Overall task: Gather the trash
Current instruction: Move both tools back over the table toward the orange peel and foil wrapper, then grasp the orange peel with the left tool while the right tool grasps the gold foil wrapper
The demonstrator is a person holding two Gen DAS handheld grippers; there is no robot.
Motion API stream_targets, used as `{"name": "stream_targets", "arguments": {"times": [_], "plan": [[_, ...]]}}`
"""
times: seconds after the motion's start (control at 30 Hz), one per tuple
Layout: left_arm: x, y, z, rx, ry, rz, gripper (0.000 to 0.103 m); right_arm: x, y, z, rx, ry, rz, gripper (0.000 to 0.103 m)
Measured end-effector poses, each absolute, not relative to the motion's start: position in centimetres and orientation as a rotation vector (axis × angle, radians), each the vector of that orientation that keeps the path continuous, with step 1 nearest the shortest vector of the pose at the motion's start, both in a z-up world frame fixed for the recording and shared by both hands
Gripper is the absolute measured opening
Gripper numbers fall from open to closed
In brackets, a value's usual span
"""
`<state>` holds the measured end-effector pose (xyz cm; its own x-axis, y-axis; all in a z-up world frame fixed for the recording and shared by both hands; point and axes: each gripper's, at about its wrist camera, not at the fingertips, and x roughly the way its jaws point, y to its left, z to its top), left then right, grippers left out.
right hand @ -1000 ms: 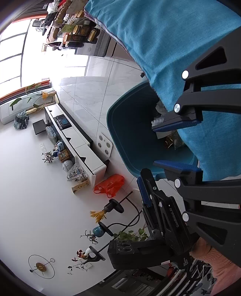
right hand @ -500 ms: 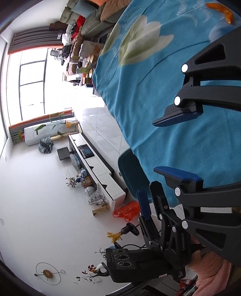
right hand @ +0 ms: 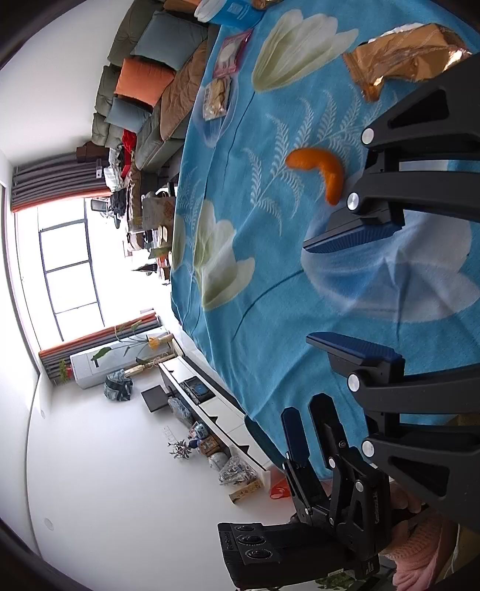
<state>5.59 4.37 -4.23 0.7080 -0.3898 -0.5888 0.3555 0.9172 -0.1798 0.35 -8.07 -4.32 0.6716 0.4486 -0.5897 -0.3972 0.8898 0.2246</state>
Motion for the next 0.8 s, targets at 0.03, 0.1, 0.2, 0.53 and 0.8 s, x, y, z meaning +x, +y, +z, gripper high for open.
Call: {"name": "stream_targets", "arguments": {"times": [0.03, 0.1, 0.2, 0.53, 0.8], "plan": [[5.8, 3.7, -4.2, -0.042, 0.665, -0.419, 0.062, 0.2, -8.8, -4.5, 0.081, 0.682, 0.462, 0.042], [5.9, 2.7, -4.0, -0.029, 0.667, -0.435, 0.062, -0.2, -9.9, -4.6, 0.087, 0.676, 0.433, 0.042], [6.4, 1.6, -4.0, -0.015, 0.669, -0.449, 0.062, -0.7, -11.7, -4.7, 0.103, 0.67, 0.398, 0.042], [7.5, -1.1, -4.1, 0.032, 0.691, -0.494, 0.062, -2.8, -17.5, -4.2, 0.136, 0.632, 0.256, 0.046], [8.8, -4.3, -4.5, 0.085, 0.705, -0.55, 0.062, -4.0, -21.8, -5.1, 0.162, 0.645, 0.155, 0.051]]}}
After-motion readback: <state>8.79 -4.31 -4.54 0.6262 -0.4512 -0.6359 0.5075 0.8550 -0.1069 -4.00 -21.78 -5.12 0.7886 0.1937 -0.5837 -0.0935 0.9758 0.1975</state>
